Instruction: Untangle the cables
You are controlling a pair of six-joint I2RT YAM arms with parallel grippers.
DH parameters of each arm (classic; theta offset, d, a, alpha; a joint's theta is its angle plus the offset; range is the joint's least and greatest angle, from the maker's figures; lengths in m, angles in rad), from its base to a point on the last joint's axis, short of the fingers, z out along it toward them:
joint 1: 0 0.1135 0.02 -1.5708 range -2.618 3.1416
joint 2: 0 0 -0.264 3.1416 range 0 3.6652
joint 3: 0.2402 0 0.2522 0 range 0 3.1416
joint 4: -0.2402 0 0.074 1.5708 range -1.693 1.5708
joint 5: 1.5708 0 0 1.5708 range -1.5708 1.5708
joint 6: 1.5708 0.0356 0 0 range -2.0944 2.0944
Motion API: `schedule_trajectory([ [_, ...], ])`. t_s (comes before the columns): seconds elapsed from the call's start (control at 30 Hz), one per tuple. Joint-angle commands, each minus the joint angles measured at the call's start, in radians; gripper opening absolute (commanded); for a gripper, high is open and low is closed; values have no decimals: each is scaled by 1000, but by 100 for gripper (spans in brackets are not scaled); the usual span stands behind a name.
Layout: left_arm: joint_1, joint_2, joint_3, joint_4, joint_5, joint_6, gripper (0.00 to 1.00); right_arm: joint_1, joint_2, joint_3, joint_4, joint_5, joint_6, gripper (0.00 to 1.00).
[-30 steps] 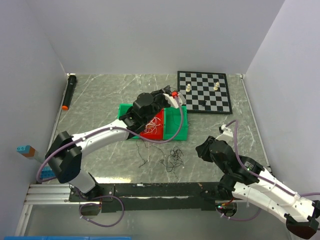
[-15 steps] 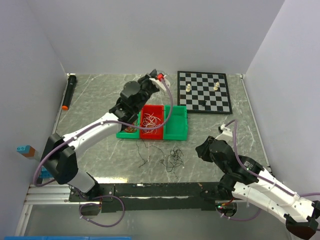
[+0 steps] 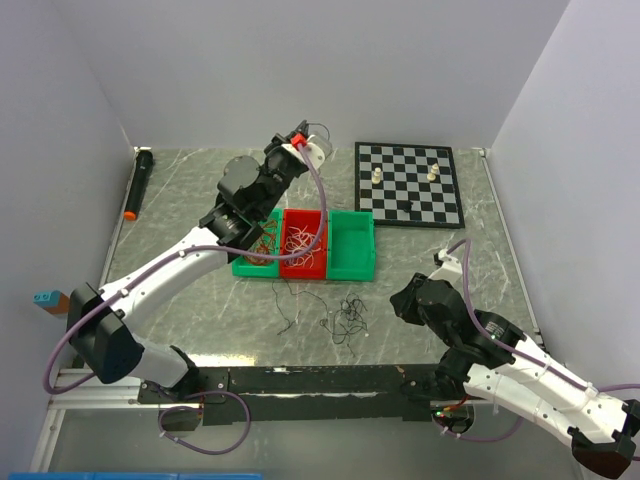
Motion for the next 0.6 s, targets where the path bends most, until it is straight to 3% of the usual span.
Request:
schedule_trajectory([
  [0.0,-3,-21,-47,19,27,40,1,-8,-2,2,21,3,-5,29],
  [0.57,-34,-3,-67,19,33,57,1,-8,-22,-9,12,1,-1,29],
])
